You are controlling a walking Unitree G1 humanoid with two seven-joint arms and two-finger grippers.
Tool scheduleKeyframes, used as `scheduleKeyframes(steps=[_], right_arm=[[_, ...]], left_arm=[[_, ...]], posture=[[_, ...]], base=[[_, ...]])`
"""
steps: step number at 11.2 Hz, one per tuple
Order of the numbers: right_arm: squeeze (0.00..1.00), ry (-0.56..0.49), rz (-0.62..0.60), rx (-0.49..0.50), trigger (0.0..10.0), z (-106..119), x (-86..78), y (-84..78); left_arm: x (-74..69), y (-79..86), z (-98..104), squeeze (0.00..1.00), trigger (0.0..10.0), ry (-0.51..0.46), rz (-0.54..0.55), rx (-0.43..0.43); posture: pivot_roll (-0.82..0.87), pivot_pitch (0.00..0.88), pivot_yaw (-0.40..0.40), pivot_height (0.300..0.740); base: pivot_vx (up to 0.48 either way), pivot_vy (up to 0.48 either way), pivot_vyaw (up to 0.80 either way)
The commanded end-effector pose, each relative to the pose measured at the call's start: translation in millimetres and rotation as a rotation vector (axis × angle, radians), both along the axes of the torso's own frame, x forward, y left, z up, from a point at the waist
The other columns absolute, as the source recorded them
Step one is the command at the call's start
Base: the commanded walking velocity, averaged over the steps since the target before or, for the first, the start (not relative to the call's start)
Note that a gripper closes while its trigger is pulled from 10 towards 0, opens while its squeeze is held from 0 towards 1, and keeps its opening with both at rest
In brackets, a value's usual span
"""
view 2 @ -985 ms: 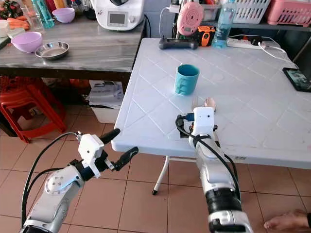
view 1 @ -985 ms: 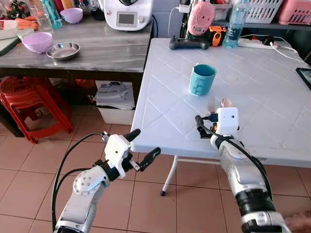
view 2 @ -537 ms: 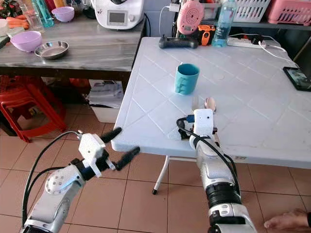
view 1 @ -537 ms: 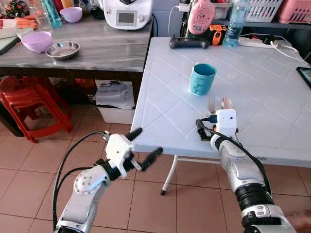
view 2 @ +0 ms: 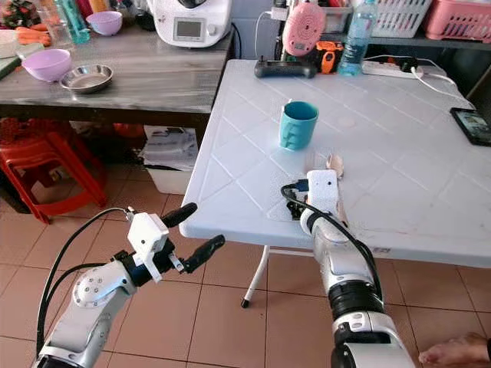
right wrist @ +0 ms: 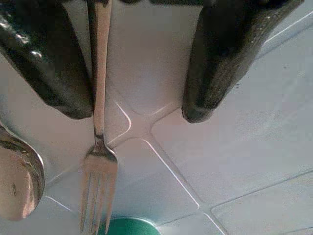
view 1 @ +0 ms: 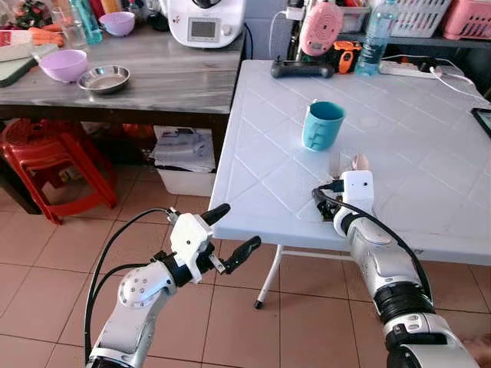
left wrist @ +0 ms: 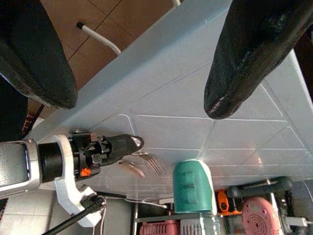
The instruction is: Setting the table
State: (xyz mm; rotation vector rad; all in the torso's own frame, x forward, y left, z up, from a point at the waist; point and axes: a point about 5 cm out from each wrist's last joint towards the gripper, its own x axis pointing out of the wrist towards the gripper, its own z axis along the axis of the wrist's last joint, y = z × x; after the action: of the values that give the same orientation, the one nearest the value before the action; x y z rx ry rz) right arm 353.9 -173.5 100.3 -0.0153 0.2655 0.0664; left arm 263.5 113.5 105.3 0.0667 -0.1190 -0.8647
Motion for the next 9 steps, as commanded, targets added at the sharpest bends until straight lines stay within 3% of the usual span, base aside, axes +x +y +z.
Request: scheduleKeyframes(steps=[1,4,9], right_arm=[[0.00,0.048,-0.053,-0.004,0.0,-9.5,-5.2,-13.1],[0.00,0.089,-0.109,0.065,0.0,-23.7,-18.4,-14.6],[0.00,0.097,-0.121,0.081,0.0,-24.5,-18.3,-16.3]], left_arm=[[2.3,0.0,3.9,0.00,10.0,-0.028,-0.005,0.020],[3.3,0.3,4.6,0.00,10.0,-0.035,-0.016,0.029],[6.0,0.4,4.8,0.00,10.0,-0.042,-0.022,0.039]], posture=[[0.01,0.096,0.010,0.740],[0.00,0.093,0.021,0.740],[0.01,0.086,0.024,0.740]], base=[[0.000,0.000,0.00],[0.000,0.000,0.00],[0.000,0.000,0.00]])
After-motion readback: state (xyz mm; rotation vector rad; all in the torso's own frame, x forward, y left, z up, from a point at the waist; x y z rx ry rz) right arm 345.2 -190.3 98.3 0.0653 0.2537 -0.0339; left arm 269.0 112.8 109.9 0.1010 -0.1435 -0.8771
